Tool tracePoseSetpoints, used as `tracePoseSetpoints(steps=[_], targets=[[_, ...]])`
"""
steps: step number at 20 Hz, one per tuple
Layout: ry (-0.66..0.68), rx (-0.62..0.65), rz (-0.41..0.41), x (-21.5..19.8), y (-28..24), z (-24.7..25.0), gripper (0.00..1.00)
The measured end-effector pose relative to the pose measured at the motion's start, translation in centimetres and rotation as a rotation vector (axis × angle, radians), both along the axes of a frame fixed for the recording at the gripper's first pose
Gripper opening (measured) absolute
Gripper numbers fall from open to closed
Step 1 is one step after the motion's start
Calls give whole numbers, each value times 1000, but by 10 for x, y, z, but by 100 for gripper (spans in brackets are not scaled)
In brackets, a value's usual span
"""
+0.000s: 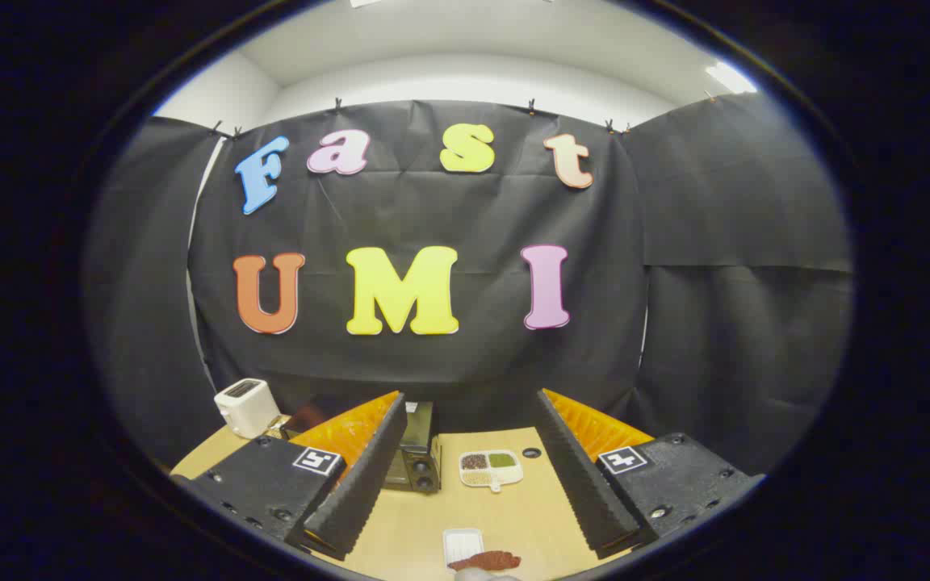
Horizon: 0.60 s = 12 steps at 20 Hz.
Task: Open the toaster oven, put the food inside, and close the toaster oven door.
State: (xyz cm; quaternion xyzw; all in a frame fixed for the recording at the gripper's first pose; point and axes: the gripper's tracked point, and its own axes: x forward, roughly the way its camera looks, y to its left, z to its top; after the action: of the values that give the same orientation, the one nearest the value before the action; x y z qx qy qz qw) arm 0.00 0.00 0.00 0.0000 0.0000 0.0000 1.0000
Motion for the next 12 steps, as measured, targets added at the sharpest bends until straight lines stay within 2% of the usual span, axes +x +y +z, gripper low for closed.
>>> tracePoseSetpoints(steps=[12], targets=[[-8, -32, -34, -6, 5, 10, 100]])
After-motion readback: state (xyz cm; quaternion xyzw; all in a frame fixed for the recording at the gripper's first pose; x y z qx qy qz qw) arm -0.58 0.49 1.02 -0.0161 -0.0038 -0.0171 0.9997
